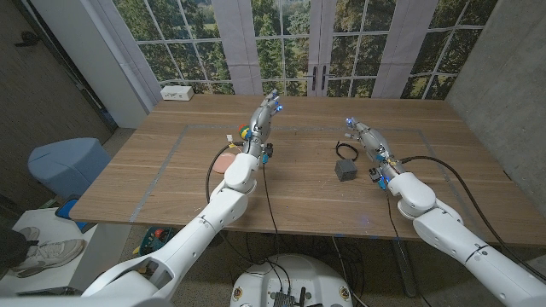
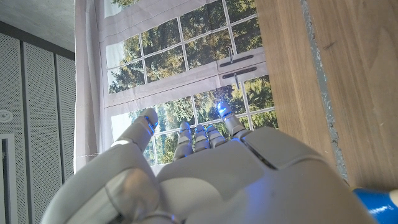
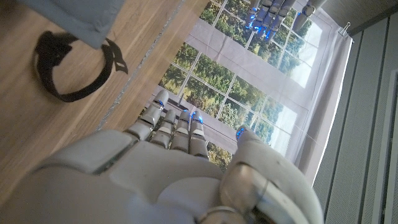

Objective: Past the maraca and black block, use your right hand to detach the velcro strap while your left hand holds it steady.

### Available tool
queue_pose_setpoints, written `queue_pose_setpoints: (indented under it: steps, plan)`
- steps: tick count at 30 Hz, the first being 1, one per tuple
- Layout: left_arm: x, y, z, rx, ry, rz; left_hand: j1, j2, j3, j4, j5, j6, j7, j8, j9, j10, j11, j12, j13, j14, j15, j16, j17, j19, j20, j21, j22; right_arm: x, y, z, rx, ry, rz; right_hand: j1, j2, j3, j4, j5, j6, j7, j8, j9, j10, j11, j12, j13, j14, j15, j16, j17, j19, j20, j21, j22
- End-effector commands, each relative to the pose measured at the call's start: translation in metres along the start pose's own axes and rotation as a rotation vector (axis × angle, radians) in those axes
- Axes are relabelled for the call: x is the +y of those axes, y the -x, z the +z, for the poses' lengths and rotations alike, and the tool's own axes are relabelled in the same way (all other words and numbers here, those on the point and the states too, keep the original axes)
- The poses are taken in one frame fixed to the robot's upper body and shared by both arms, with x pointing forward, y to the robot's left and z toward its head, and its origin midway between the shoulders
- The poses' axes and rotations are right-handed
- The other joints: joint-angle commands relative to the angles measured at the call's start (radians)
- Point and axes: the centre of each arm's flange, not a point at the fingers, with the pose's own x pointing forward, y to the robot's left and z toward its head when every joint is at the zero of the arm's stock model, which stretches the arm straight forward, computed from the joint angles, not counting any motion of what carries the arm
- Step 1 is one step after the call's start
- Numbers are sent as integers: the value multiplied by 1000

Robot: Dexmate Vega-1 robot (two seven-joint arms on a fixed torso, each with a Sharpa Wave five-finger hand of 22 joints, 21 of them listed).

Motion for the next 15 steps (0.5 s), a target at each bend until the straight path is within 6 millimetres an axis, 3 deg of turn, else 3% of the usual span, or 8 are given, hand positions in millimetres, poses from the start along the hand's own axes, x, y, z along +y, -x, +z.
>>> queue_pose_setpoints:
  steps: [1, 11, 15]
  plan:
    - [15, 2, -3, 12, 18, -24, -10, 16, 2, 10, 7, -5, -3, 5, 0, -11, -3, 4, 2, -12, -22, 4, 1, -78, -40, -1, 2, -17, -3, -5, -87, -178, -24, -13, 5, 3, 11, 7, -6, 1, 1, 2, -6, 2, 0, -3, -4, -64, -3, -4, -3, -70, -5, 2]
    - [29, 9, -8, 36, 28, -5, -20, 21, 7, 25, 10, -7, 3, 8, 0, -17, 2, 5, 2, -15, -27, 6, 2, -61, -55, -5, 3, -32, -3, -9, -162, -279, -103, -27, 1, 11, 23, 11, -3, 8, 5, 1, -3, 7, 3, -14, -1, -61, 0, -17, 3, -68, -9, 1]
    - [35, 15, -11, 52, 30, 21, -22, 21, 8, 28, 11, -6, 4, 9, 0, -15, 4, 6, 2, -14, -28, 7, 1, -56, -55, -6, 3, -38, -2, -17, -234, -383, -201, -49, -13, 13, 33, 12, 11, 22, 12, 0, 7, 18, 8, -30, -7, -61, -1, -38, -26, -71, -33, -1]
